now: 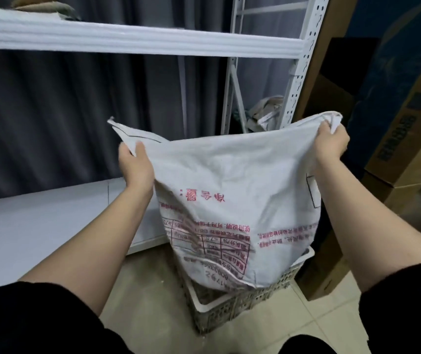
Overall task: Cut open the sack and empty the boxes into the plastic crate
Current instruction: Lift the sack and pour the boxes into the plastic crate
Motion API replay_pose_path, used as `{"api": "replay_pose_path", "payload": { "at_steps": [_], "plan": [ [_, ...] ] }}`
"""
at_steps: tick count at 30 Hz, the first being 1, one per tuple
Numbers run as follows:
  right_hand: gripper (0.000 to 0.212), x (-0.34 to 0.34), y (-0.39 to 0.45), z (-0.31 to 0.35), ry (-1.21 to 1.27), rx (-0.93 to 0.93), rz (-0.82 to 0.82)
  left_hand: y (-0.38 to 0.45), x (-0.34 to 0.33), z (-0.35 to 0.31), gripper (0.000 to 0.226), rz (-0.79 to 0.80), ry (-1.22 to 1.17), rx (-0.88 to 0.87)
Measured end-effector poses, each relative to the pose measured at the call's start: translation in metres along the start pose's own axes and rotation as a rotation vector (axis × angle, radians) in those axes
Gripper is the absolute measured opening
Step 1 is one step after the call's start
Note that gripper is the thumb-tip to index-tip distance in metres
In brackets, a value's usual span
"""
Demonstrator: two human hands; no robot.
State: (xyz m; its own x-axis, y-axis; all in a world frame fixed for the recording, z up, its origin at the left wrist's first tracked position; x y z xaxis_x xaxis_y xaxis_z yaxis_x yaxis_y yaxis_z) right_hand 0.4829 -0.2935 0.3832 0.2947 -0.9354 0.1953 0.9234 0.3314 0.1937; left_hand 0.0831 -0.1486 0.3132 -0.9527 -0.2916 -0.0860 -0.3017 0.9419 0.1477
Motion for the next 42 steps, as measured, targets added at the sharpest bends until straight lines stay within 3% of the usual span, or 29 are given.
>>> {"api": "replay_pose_path", "payload": {
  "at_steps": [3, 6, 9, 11, 15, 19, 22, 24, 29, 33, 35, 39, 40, 42],
  "plan": [
    [0.035, 0.002, 0.0, 0.016, 0.001, 0.015, 0.009, 0.005, -0.007, -0.002, 0.022, 0.061, -0.015, 0.073],
    [0.033, 0.004, -0.003, 0.028, 0.118, 0.051, -0.042, 0.006, -0.004, -0.011, 0.012, 0.009, 0.015, -0.03],
    [0.02, -0.013, -0.011, 0.021, 0.016, 0.013, 0.109, 0.002, -0.014, 0.002, 0.027, 0.14, 0.091, 0.104],
    [0.02, -0.014, -0.018, 0.016, -0.005, 0.016, 0.152, 0.004, -0.016, 0.003, 0.02, 0.15, 0.094, 0.124],
    [0.055, -0.014, -0.046, 0.003, 0.108, 0.004, 0.3, -0.002, -0.027, 0.0, 0.02, 0.184, -0.05, 0.187],
    [0.119, -0.037, -0.093, 0.005, -0.19, 0.184, 0.639, -0.013, -0.047, -0.011, 0.024, 0.237, -0.206, 0.255],
    [0.137, -0.054, -0.123, -0.005, -0.423, 0.337, 0.89, -0.025, -0.058, -0.023, 0.02, 0.235, -0.363, 0.295],
    [0.138, -0.054, -0.128, -0.012, -0.44, 0.372, 0.957, -0.03, -0.064, -0.025, 0.027, 0.241, -0.403, 0.323],
    [0.131, -0.041, -0.126, -0.009, -0.271, 0.429, 0.924, -0.033, -0.067, -0.027, 0.035, 0.279, -0.317, 0.333],
    [0.121, -0.068, -0.14, -0.043, -0.697, 0.459, 1.008, -0.057, -0.083, -0.033, 0.012, 0.41, -0.27, 0.366],
    [0.101, -0.079, -0.139, -0.059, -0.714, 0.395, 0.905, -0.064, -0.09, -0.03, 0.012, 0.438, -0.296, 0.416],
    [0.015, -0.095, -0.129, -0.08, -0.56, 0.354, 0.631, -0.076, -0.099, -0.023, 0.019, 0.505, -0.373, 0.501],
    [0.007, -0.097, -0.125, -0.084, -0.505, 0.315, 0.592, -0.078, -0.1, -0.021, 0.021, 0.53, -0.366, 0.504],
    [0.015, -0.098, -0.115, -0.089, -0.414, 0.254, 0.494, -0.073, -0.103, -0.016, 0.018, 0.562, -0.296, 0.455]
  ]
}}
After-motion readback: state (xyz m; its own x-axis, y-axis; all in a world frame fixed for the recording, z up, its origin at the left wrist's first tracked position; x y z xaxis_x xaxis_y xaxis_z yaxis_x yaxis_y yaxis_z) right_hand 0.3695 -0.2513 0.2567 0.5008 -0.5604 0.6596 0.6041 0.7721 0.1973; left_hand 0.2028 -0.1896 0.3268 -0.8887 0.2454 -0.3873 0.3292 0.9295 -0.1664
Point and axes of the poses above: each hand's wrist, its own y-axis towards the middle knuckle, its own x-axis out of the back of the hand, z = x × y, the point moved 6 cm from there along y, towards the middle knuckle, and after that the axes turned 1 degree about -x, right-handed, at the moved point
